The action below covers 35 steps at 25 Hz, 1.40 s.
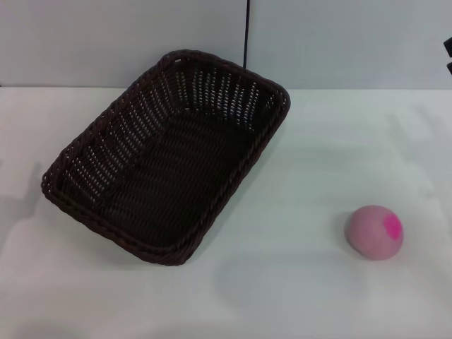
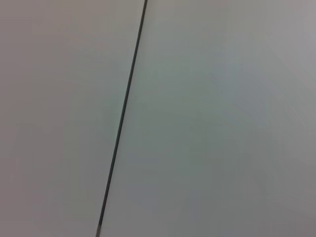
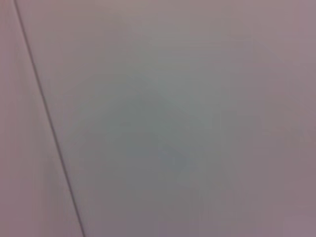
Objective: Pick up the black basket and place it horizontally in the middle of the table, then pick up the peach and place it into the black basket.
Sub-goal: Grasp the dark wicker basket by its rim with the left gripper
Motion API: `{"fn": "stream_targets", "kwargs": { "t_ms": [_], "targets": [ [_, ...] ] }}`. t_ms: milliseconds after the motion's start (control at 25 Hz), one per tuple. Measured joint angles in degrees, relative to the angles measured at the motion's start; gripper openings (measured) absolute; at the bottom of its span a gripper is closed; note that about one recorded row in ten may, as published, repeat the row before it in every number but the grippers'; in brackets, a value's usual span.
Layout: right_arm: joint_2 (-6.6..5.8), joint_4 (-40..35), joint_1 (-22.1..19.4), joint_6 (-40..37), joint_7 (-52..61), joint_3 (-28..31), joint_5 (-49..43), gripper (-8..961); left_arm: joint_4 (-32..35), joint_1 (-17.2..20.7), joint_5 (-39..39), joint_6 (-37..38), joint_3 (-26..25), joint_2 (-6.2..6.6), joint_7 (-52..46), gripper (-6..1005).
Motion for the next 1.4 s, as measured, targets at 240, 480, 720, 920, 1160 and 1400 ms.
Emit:
{"fn": "stream_targets", "kwargs": {
  "t_ms": [240, 480, 720, 920, 1160, 1400],
  "targets": [
    [-0.08, -0.58, 0.22, 0.15, 0.96, 2.11, 0.00, 712, 1.80, 0.50, 0.23, 1.43, 0.13, 0.15, -2.72, 690],
    [-0.50, -2.67, -0.61, 0.61, 1.83, 1.94, -0.51, 711, 6.32, 0.00, 0.55, -1.14, 3.99, 1.74, -11.04, 684],
    [-0.31, -2.63, -1.58, -0.29, 5.17, 1.56, -1.37, 712, 15.37, 0.45, 2.47, -6.40, 10.48, 5.92, -20.21, 677],
    [-0.17, -2.51, -4.02, -1.70, 8.42, 1.77, -1.37, 712, 31.65, 1.47, 17.27, -14.73, 7.61, 10.32, -39.02, 672],
    [-0.39, -3.83, -5.64, -4.25, 14.07, 2.08, -1.10, 712, 56.18, 0.93, 47.23, -20.30, -3.64, 10.55, -66.59, 665],
    [-0.42, -3.69, -6.07, -6.00, 18.41, 2.16, -0.94, 713, 82.47, -5.55, 87.58, -18.61, -8.35, 5.20, -91.38, 659]
  ]
}}
